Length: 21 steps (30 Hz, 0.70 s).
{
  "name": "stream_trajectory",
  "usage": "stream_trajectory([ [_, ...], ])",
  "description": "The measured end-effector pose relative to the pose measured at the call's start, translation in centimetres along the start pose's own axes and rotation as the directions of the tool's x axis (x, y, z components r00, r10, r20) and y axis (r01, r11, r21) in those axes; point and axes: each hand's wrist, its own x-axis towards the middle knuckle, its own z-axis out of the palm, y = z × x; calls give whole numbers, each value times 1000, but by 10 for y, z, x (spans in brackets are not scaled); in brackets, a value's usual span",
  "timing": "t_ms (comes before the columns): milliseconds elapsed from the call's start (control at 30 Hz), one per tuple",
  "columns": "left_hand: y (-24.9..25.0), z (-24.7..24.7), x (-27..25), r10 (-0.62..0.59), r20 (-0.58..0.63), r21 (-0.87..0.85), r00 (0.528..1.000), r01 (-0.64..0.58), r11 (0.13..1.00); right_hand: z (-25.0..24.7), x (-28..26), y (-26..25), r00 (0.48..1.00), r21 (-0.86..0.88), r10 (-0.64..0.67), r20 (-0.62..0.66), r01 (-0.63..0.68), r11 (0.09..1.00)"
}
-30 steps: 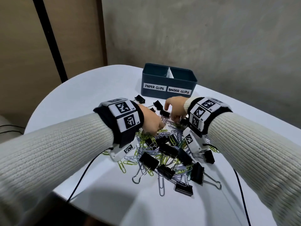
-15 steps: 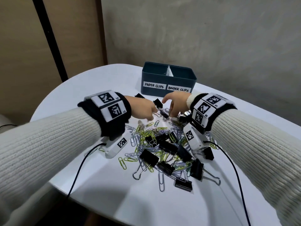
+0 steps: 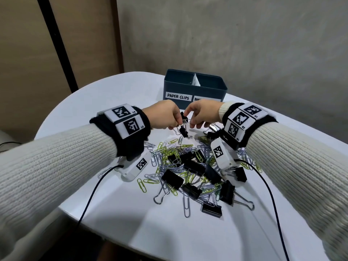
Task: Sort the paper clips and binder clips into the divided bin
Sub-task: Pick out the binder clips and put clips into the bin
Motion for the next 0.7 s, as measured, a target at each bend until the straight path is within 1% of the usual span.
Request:
stream_trajectory([
  [200, -1, 1, 2, -41, 2, -43, 999, 41, 998, 2, 3, 0, 999, -140, -22, -28, 18, 990],
  [333, -2, 2, 4, -72, -35, -96, 997, 68, 993, 4, 4, 0, 1000, -113, -21, -10, 20, 993],
  [500, -2, 1, 6, -124, -104, -169, 987, 105, 980, 5, -1, -6, 995, -114, -98, 8, 98, 989],
  [567, -1, 1, 6, -135, -120, -168, 984, 114, 979, 7, -1, -6, 994, -111, -105, 15, 106, 988],
  [700, -1, -3, 3, -140, -111, -123, 984, 126, 984, 11, 1, -4, 995, -120, -103, 5, 103, 987],
])
